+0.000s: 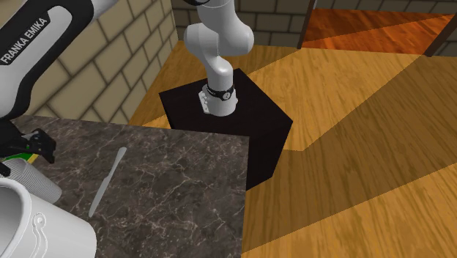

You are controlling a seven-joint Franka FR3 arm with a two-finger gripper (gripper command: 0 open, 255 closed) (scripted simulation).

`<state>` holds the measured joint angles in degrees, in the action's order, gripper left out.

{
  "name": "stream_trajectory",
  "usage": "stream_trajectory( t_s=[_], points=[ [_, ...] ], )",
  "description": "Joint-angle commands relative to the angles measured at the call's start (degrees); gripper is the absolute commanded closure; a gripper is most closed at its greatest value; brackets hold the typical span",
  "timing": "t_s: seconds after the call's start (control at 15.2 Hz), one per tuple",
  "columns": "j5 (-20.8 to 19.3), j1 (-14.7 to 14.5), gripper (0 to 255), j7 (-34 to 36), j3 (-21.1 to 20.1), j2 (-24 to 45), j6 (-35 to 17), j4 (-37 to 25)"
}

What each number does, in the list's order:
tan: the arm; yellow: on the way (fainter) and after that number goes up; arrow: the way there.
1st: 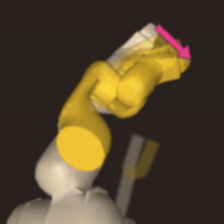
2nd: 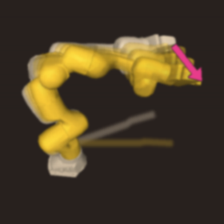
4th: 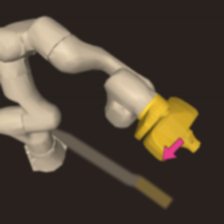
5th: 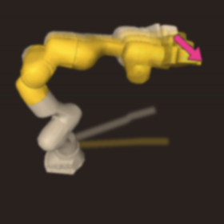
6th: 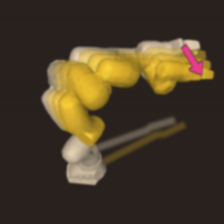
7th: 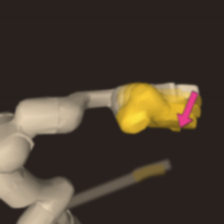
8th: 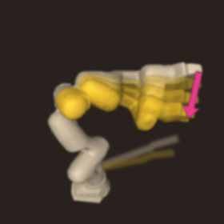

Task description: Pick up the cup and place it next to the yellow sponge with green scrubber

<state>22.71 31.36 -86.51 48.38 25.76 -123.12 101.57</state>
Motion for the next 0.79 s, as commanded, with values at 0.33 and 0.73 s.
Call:
stream_trajectory(
  t_s=[0.33, 0.73],
  points=[
    [-3.6, -1.8, 0, 2.2, 2.2, -3.8, 5.3, -2.6],
    [-3.6, -1.8, 0, 2.2, 2.2, -3.8, 5.3, -2.6]
  ],
)
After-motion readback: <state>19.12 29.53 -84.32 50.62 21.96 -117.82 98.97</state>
